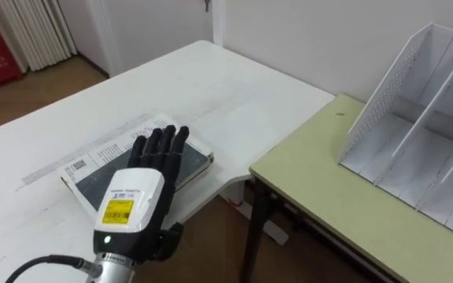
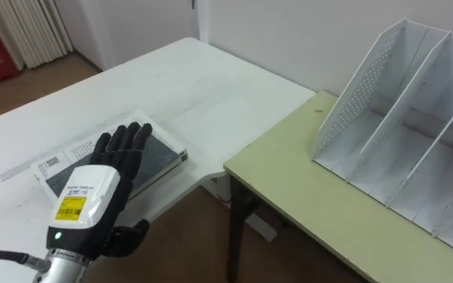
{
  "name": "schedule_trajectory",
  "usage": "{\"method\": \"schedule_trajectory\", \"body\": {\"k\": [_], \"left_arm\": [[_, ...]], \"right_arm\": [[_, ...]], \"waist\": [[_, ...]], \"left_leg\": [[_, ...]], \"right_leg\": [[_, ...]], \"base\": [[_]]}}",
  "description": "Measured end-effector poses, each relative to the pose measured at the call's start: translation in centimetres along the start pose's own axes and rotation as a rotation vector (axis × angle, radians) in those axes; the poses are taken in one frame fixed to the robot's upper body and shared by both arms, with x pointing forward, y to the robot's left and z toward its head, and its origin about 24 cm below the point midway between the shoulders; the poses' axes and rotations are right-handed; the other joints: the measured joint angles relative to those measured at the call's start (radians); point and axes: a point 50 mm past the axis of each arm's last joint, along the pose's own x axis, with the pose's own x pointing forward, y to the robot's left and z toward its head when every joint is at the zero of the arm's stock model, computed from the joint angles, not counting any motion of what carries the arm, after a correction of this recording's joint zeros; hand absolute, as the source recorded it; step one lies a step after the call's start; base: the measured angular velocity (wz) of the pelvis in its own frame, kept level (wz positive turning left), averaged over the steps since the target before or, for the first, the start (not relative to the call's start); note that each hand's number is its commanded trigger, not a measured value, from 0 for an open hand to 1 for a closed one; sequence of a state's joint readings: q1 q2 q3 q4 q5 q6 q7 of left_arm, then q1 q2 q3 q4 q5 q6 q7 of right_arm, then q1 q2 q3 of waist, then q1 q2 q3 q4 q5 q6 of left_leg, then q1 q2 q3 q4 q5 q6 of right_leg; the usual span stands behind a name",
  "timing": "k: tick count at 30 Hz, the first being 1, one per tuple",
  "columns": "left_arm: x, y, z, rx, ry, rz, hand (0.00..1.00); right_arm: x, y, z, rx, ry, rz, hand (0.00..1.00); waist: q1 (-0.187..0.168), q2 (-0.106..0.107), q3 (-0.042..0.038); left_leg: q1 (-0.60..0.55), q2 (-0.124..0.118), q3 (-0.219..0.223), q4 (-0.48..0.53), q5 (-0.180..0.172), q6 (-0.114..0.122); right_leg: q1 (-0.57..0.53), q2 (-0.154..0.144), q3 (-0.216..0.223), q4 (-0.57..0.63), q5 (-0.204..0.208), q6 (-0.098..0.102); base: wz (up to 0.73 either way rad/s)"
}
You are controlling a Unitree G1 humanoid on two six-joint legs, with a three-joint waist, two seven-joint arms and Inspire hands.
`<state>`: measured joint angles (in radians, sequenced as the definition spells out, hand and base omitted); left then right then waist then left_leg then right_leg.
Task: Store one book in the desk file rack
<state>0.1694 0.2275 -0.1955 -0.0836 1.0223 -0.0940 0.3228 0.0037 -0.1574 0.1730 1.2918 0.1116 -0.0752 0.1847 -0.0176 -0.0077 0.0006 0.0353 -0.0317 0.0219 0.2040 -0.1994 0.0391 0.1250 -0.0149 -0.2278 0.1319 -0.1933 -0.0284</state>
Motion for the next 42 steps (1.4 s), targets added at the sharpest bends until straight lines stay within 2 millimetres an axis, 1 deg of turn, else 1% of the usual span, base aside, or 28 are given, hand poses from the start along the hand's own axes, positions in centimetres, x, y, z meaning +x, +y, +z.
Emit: {"method": "schedule_trajectory", "body": {"k": [3,6,9,11,13,18,27,32,42], "left_arm": [[-0.3,-0.3,-0.5,-0.001,0.024,0.009,0.00],[-0.7,-0.9,-1.4,0.009,0.066,-0.012,0.00],[-0.9,-0.8,-2.0,0.018,0.091,-0.008,0.00],[-0.9,-0.4,-2.4,0.027,0.108,0.014,0.00],[-0.9,-0.2,-2.7,0.033,0.121,0.027,0.00],[-1.0,-0.2,-3.1,0.036,0.139,0.029,0.00],[-1.2,-0.5,-3.2,0.033,0.157,0.014,0.00],[-2.0,-2.2,-4.3,0.038,0.218,-0.100,0.00],[-3.1,-2.9,-4.6,0.037,0.253,-0.158,0.00]], "right_arm": [[0.0,-0.1,-0.1,0.007,0.004,-0.006,0.00],[0.0,-0.1,-0.1,0.010,0.005,-0.005,0.00],[-0.1,-0.2,-0.3,0.023,0.013,-0.009,0.00],[-0.1,-0.3,-0.5,0.041,0.014,-0.012,0.00],[-0.2,-0.4,-0.9,0.056,0.018,-0.016,0.00],[-0.3,-0.5,-1.1,0.081,0.018,-0.016,0.00],[-0.3,-0.5,-1.2,0.086,0.016,-0.016,0.00],[-0.3,-0.5,-1.2,0.086,0.017,-0.016,0.00],[-0.4,-0.6,-1.1,0.065,0.017,-0.015,0.00]], "waist": [[0.000,0.003,-0.0021],[0.000,0.005,-0.0034],[-0.001,0.007,-0.0053],[-0.002,0.012,-0.0084],[-0.001,0.015,-0.0098],[-0.001,0.015,-0.0066],[-0.002,0.012,-0.0046],[-0.002,0.010,-0.0031],[-0.007,0.010,-0.0040]], "left_leg": [[0.005,-0.001,0.000,-0.001,0.000,0.000],[0.012,0.000,0.000,-0.003,0.000,0.000],[0.012,0.001,0.000,-0.001,0.000,0.000],[0.013,0.001,0.000,0.000,0.000,0.000],[0.018,0.001,0.000,0.000,0.000,0.000],[0.026,0.001,0.000,-0.001,0.000,0.000],[0.026,0.000,0.000,-0.001,0.000,0.000],[0.027,0.001,0.000,0.001,0.000,0.000],[0.029,-0.001,0.003,-0.001,0.000,0.000]], "right_leg": [[0.001,0.000,-0.003,0.000,0.000,0.000],[0.004,0.001,-0.004,0.000,0.000,0.000],[0.003,0.000,-0.008,0.003,0.000,0.000],[0.006,-0.002,-0.012,0.005,0.000,0.000],[0.011,-0.003,-0.017,0.005,0.000,0.000],[0.019,-0.005,-0.016,0.003,0.000,0.000],[0.020,-0.007,-0.017,0.001,0.000,0.000],[0.022,-0.006,-0.018,0.002,0.000,0.000],[0.032,-0.003,-0.006,-0.008,0.000,0.001]], "base": [[0.00],[0.00],[0.00],[0.00],[0.00],[0.00],[0.00],[0.00],[0.00]]}}
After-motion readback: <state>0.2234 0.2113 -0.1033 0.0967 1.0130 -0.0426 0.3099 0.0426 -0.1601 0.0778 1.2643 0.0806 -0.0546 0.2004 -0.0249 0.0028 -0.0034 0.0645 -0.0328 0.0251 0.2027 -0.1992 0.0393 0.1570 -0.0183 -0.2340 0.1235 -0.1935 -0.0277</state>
